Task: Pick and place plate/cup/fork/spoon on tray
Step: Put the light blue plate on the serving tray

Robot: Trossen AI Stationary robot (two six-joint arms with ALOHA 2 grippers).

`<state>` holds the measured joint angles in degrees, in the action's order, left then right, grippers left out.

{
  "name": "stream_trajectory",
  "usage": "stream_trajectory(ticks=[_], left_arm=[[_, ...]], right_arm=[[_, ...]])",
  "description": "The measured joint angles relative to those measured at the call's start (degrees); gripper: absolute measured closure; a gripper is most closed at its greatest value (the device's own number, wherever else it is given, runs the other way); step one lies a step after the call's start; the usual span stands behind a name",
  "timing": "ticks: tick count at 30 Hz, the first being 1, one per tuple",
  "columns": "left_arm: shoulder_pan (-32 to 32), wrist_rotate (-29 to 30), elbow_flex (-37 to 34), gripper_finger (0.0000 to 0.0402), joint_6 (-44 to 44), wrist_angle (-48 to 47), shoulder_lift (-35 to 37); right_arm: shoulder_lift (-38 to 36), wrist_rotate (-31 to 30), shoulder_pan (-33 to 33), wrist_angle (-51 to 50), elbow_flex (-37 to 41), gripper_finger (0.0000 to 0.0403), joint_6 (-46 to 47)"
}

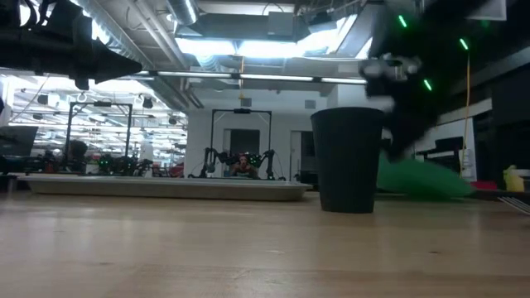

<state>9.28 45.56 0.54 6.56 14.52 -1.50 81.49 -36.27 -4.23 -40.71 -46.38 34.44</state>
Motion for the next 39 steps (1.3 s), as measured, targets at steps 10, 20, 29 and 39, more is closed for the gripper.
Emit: stream_trajectory(ticks=[10, 20, 29, 39], left_arm=[[0.00, 0.00, 0.00, 0.0382, -0.03, 0.00, 0.01], [0.02, 0.11, 0.00, 0.0382, 0.03, 0.13, 0.02], [0.00, 0.22, 0.00, 0.0382, 0.06, 0.15, 0.02], [0.00, 0.22, 0.00, 0.0382, 0.06, 0.15, 0.01]], right_arm=[[0.50, -14.12, 0.68, 10.47, -24.31, 0.0401, -19.38], [14.56, -2.47, 6.67, 48.51, -25.36, 0.0401, -49.77], [31.74, 11.63, 9.73, 46.29, -38.15, 0.0401, -55.97], [45.32, 19.47, 9.57, 28.82, -51.31, 0.0401, -60.33]])
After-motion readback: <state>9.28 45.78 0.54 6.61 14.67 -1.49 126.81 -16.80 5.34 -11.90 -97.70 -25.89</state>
